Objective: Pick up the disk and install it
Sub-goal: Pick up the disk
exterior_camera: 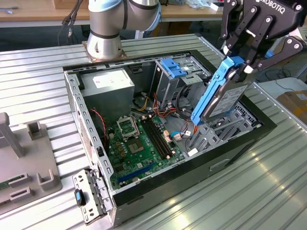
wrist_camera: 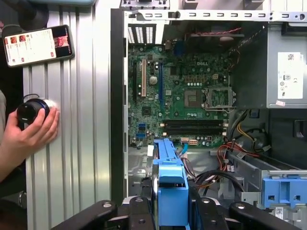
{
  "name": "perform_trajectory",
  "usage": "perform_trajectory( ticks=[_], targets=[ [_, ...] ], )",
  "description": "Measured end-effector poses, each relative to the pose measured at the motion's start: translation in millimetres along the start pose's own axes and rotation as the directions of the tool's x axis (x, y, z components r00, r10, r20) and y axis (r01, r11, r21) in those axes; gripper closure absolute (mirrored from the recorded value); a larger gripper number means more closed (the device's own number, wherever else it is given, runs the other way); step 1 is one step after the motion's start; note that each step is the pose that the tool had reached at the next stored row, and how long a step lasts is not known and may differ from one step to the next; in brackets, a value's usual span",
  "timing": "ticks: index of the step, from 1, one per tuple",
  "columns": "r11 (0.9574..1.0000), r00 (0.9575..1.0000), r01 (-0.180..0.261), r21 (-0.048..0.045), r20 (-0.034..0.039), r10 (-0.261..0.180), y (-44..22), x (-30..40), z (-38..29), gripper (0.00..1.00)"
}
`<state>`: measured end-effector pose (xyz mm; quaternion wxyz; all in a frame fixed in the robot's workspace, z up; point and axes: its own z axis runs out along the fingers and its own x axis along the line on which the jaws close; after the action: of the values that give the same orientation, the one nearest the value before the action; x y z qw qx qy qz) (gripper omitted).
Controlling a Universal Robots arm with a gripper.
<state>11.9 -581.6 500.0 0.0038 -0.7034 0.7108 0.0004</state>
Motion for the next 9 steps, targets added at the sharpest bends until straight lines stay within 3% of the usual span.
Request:
perform_trajectory(
  ticks=[2,5,6,9],
  targets=[
    [1.0,1.0,0.0,0.0,0.0,0.0,-5.0,1.0,0.2,0.63],
    [1.0,1.0,0.0,0.0,0.0,0.0,-21.1,1.7,0.7,0.63],
    [1.0,1.0,0.0,0.0,0.0,0.0,-30.8,1.8,1.0,0.63],
    [1.0,1.0,0.0,0.0,0.0,0.0,-44.2,1.8,1.3,0.63]
  ],
)
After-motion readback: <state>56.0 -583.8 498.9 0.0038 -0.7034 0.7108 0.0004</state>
